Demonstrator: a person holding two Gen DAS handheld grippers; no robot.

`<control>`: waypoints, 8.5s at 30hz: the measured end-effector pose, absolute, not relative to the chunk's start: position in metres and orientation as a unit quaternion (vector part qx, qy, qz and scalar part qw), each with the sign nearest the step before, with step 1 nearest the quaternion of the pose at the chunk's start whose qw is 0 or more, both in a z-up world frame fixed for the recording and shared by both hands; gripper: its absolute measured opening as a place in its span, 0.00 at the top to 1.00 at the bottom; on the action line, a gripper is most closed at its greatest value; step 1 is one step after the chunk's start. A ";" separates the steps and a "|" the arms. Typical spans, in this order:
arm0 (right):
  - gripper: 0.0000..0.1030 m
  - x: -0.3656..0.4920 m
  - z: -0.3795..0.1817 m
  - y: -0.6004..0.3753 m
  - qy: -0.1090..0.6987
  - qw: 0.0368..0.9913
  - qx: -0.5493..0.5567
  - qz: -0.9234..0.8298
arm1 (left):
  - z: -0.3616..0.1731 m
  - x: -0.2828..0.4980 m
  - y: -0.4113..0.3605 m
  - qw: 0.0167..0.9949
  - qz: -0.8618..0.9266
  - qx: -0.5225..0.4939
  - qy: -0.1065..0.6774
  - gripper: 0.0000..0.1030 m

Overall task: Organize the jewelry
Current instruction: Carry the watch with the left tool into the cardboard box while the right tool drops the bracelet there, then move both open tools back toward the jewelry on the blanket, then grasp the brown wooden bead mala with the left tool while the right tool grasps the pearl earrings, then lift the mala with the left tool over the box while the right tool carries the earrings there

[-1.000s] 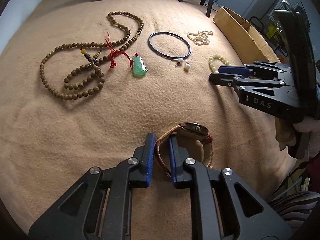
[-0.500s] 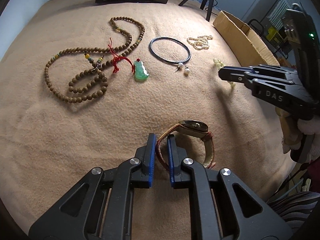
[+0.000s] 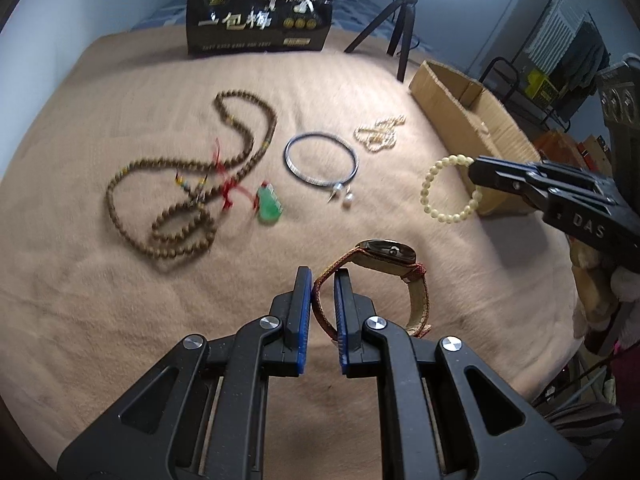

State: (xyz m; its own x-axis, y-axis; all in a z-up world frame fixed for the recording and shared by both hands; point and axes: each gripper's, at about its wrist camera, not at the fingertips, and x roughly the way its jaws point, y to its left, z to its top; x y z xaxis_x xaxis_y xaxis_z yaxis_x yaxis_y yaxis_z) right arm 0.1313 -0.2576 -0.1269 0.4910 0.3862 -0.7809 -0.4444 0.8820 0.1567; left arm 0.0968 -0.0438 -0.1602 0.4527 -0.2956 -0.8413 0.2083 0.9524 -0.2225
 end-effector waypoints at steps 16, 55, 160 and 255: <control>0.95 0.118 -0.076 -0.355 0.387 0.906 0.009 0.171 | -0.117 0.144 -0.110 0.865 -0.198 -0.044 0.458 0.91; 0.56 0.147 -0.110 -0.429 0.402 0.911 0.006 0.093 | -0.134 0.223 -0.249 0.857 -0.231 0.006 0.461 0.74; 0.93 0.175 -0.206 -0.176 0.482 0.822 -0.118 0.279 | -0.214 0.164 0.034 0.865 -0.108 0.029 0.489 0.81; 0.93 0.125 -0.075 -0.439 0.392 0.915 0.008 0.092 | 0.114 0.187 -0.187 0.926 -0.294 -0.036 0.235 0.90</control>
State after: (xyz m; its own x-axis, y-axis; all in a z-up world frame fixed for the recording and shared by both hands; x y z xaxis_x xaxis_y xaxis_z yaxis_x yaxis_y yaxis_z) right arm 0.1252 -0.4388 -0.0753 0.6761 0.1739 -0.7160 -0.1618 0.9831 0.0860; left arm 0.1870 -0.1867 0.1142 0.7173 -0.5606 -0.4137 0.5273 0.8249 -0.2036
